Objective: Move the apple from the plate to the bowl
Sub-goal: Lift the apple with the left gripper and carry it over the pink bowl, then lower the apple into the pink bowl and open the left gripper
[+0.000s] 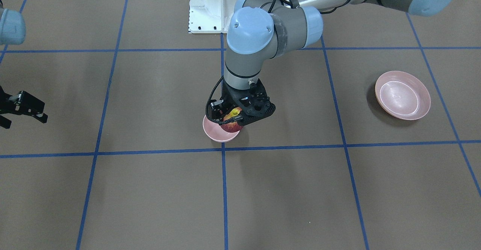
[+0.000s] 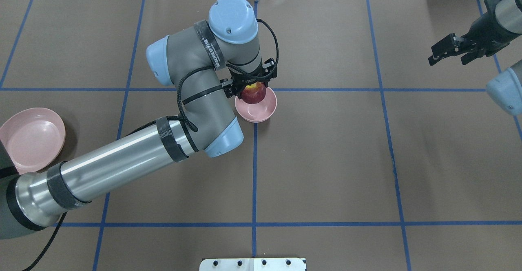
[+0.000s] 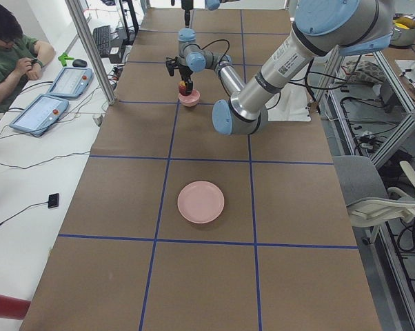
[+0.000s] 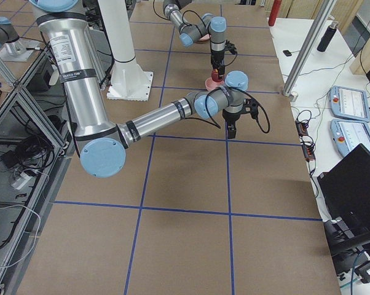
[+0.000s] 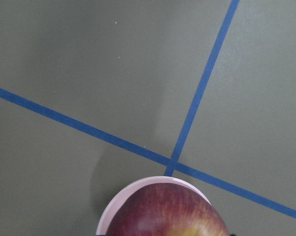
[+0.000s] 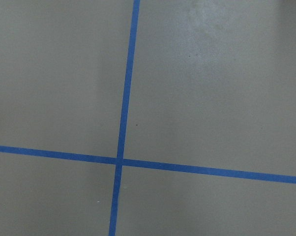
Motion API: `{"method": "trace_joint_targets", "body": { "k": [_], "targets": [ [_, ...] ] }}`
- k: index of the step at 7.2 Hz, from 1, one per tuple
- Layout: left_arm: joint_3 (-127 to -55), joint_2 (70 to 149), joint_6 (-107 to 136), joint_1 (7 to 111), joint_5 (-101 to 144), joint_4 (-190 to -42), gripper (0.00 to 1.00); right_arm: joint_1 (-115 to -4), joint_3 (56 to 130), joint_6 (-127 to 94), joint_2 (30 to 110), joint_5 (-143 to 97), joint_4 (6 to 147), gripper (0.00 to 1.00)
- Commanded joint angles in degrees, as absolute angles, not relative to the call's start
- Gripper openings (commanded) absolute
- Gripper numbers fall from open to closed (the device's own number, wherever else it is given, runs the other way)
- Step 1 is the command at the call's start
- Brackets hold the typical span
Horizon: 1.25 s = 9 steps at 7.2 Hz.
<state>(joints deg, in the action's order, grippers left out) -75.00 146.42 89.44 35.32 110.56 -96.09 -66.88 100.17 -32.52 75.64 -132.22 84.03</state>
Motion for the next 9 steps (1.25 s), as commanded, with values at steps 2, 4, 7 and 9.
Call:
{"method": "trace_joint_targets", "body": {
  "k": [2, 4, 7, 9],
  "targets": [
    [-73.2, 146.9, 90.2, 33.3, 108.7, -96.5, 0.0, -66.9, 100.1, -32.5, 75.4, -132.2, 84.8, 1.0],
    [-72.7, 147.0, 90.2, 33.3, 108.6, -96.5, 0.0, -66.9, 100.1, -32.5, 75.4, -132.2, 84.8, 1.0],
    [-70.2, 147.7, 90.2, 33.3, 108.6, -98.0, 0.0, -66.8, 100.2, -32.5, 75.4, -132.2, 84.8, 1.0],
    [-69.6, 147.8, 90.1, 33.3, 108.6, -98.3, 0.0, -66.8, 100.1, -32.5, 75.4, -132.2, 84.8, 1.0]
  ]
}}
